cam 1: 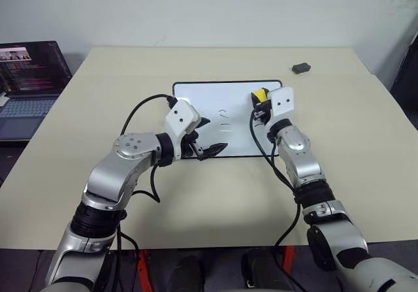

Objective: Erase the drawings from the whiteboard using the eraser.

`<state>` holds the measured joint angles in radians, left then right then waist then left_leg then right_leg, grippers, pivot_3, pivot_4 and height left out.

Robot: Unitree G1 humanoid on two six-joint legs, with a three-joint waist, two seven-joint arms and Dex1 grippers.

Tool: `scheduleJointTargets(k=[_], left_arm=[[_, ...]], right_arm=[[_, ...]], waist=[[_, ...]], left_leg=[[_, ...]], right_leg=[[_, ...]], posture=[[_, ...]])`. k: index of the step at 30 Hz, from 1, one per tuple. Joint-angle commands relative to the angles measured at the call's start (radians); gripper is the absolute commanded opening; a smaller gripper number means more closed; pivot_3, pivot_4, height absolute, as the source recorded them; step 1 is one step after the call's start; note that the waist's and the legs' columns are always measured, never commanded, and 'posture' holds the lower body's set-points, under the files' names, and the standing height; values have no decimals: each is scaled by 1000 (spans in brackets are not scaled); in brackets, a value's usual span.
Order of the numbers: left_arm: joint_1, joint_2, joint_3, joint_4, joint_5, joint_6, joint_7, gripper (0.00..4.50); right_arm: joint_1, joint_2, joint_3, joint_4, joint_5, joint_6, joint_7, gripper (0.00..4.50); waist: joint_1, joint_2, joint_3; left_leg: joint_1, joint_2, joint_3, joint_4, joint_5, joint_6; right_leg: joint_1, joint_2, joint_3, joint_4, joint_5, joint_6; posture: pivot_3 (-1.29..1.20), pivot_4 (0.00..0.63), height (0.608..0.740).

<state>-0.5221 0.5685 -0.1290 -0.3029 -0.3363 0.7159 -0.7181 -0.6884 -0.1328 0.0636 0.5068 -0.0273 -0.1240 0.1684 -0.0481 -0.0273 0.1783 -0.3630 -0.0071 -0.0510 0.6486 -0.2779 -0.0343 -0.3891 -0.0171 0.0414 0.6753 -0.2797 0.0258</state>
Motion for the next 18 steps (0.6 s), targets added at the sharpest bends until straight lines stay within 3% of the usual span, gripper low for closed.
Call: scheduleJointTargets(k=[1, 8, 13, 18], left_arm=[[-1, 8, 23, -21, 0, -10, 3, 4500], [12, 20, 36, -18, 3, -8, 11, 4500], [18, 31, 45, -8, 10, -7, 22, 4500], [30, 45, 57, 14, 35, -8, 50, 4500]], right_arm=[[105, -13, 40, 89, -61, -6, -2, 1192], [194, -28, 106, 100, -141, -31, -2, 1177], [206, -38, 132, 38, -164, -67, 12, 1176], [211, -32, 122, -176, -96, -175, 83, 1174]], waist=[[-2, -3, -3], [-9, -8, -6], [-10, -9, -6], [-10, -8, -5]], left_leg=[[1, 0, 0, 0, 0, 0], [22, 0, 0, 3, 3, 0], [32, 0, 0, 1, 5, 1], [26, 0, 1, -3, 5, 0]], right_leg=[[1, 0, 0, 1, 0, 0], [21, 1, 1, 2, -3, 5], [29, 1, 3, 3, -6, -2], [22, 1, 3, 2, -5, 2]], posture=[[0, 150, 740], [0, 150, 740], [0, 150, 740], [0, 150, 740]])
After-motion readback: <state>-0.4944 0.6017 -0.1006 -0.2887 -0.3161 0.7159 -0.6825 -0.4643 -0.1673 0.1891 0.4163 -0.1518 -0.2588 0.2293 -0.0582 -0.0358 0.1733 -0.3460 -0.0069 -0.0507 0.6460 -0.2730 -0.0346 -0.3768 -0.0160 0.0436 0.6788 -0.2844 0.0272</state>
